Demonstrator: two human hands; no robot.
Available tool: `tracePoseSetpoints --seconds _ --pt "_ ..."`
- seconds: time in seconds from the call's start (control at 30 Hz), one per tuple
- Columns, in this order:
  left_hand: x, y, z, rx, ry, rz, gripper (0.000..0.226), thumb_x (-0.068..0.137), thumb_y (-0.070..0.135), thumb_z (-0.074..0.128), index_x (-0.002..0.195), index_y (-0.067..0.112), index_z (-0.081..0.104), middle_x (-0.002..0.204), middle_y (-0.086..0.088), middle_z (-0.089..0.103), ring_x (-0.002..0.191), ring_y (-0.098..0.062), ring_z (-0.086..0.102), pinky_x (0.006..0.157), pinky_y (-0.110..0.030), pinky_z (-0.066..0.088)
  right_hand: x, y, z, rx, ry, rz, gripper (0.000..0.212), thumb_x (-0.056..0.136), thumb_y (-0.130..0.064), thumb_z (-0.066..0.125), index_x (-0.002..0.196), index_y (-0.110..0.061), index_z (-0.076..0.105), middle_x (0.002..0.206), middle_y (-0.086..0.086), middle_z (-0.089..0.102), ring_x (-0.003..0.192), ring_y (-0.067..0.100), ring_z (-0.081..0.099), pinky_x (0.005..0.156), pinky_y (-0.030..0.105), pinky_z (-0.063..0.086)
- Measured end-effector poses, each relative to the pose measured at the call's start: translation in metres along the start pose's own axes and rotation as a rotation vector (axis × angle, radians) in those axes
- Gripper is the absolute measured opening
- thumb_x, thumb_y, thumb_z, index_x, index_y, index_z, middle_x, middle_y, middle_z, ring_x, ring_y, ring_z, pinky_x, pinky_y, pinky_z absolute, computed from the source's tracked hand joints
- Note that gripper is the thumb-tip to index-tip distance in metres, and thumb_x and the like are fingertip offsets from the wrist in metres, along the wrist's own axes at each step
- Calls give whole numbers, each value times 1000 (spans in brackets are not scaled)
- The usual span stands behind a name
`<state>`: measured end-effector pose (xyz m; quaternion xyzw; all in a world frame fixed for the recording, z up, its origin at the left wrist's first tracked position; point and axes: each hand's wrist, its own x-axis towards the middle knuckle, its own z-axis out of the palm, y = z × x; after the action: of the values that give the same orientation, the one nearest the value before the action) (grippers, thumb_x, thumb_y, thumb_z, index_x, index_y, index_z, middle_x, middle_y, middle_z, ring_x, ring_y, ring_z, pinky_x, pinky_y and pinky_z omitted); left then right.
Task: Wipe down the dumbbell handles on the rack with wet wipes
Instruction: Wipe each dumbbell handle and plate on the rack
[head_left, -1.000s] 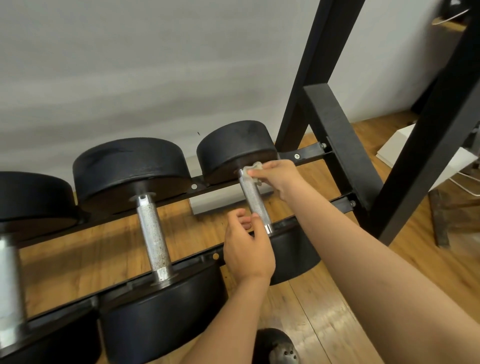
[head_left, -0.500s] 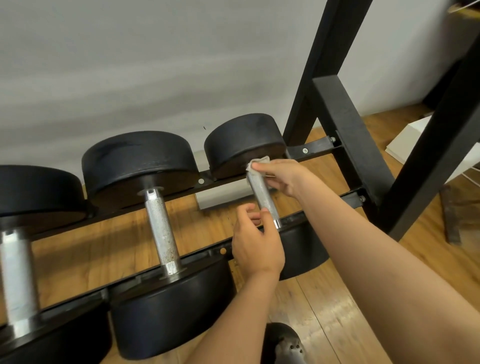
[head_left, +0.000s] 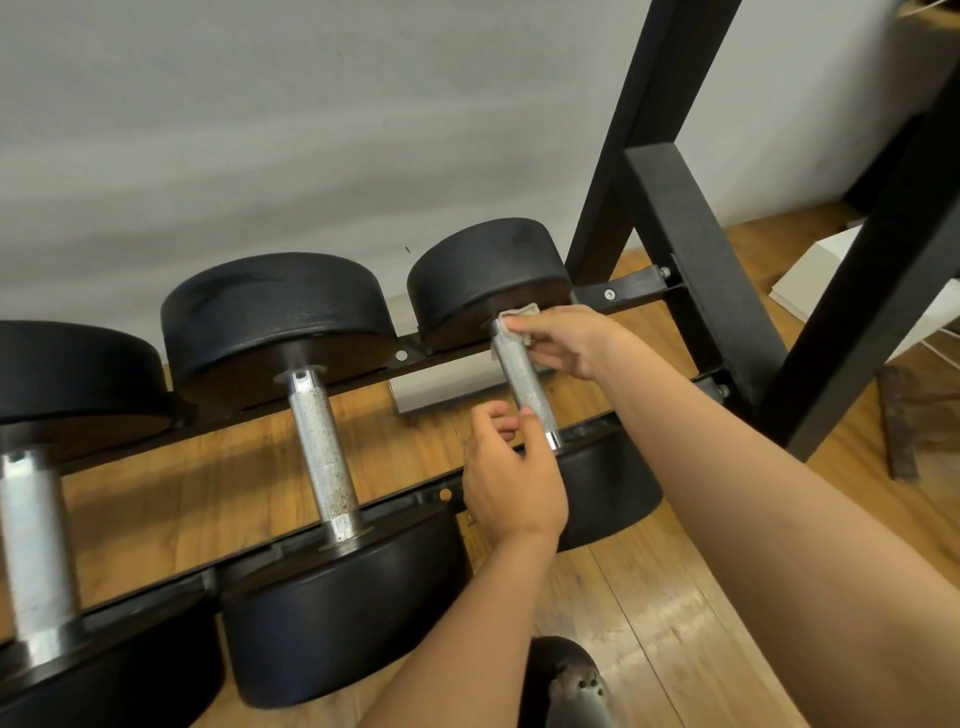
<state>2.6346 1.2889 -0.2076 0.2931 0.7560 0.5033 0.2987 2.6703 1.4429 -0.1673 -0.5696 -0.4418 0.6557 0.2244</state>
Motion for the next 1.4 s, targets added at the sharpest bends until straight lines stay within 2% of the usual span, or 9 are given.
tracePoseSetpoints --seconds 0.17,0.33,0.43,0.57,0.7,0.83,1.0,1.2,1.4 --pt "1 -1 0 -14 1 -10 13 97 41 50 106 32 50 92 17 57 85 -1 57 62 -17 40 2 -1 4 -134 -67 24 66 80 -26 79 134 -2 48 121 10 66 106 19 64 93 32 51" --pt "1 -1 0 -17 -14 -15 12 97 41 50 106 32 50 97 14 59 83 0 55 60 -16 37 -2 13 -12 -175 -104 -14 43 83 -21 75 118 -6 58 122 13 66 110 21 64 105 37 46" --pt "0 0 -1 -13 -22 -17 11 98 40 50 105 32 50 97 14 59 80 2 54 58 -14 34 -10 21 -25 -298 -117 -43 22 80 -19 77 95 -9 65 110 10 72 105 21 68 103 39 48" --pt "0 1 -1 -22 -11 -15 8 97 38 51 104 33 49 98 12 60 80 1 54 58 -15 35 -28 33 -40 -550 -135 7 42 76 -24 81 110 -2 68 104 8 74 103 25 69 98 41 52" --pt "2 -2 0 -18 18 -14 8 97 37 50 104 35 48 104 10 60 87 -4 55 61 -18 37 -36 35 -43 -803 -199 68 29 67 -29 86 85 -18 67 102 8 72 103 31 66 94 47 53" --pt "2 -3 1 -8 28 -10 8 97 35 50 104 36 47 105 11 59 94 -10 58 65 -21 41 -38 30 -28 -962 -187 33 33 68 -32 85 87 -21 61 101 4 67 95 23 62 88 40 52" --pt "2 -4 1 -26 26 -7 8 97 35 50 105 35 48 104 11 58 90 -7 56 63 -21 40 -37 37 -46 -837 -134 -18 27 67 -21 87 84 -19 67 96 4 72 99 26 67 90 44 54" --pt "2 -3 1 -21 30 3 8 95 37 51 103 37 47 103 12 59 90 -7 57 65 -23 42 -36 36 -35 -750 -109 -55 35 67 -29 87 93 -13 70 95 3 72 93 21 66 89 38 54" --pt "1 -2 2 -25 29 -9 9 96 36 50 105 35 48 102 12 57 90 -7 56 64 -20 40 -12 21 -14 -390 64 -136 37 72 -26 85 99 -7 67 101 6 71 98 20 67 96 39 53"
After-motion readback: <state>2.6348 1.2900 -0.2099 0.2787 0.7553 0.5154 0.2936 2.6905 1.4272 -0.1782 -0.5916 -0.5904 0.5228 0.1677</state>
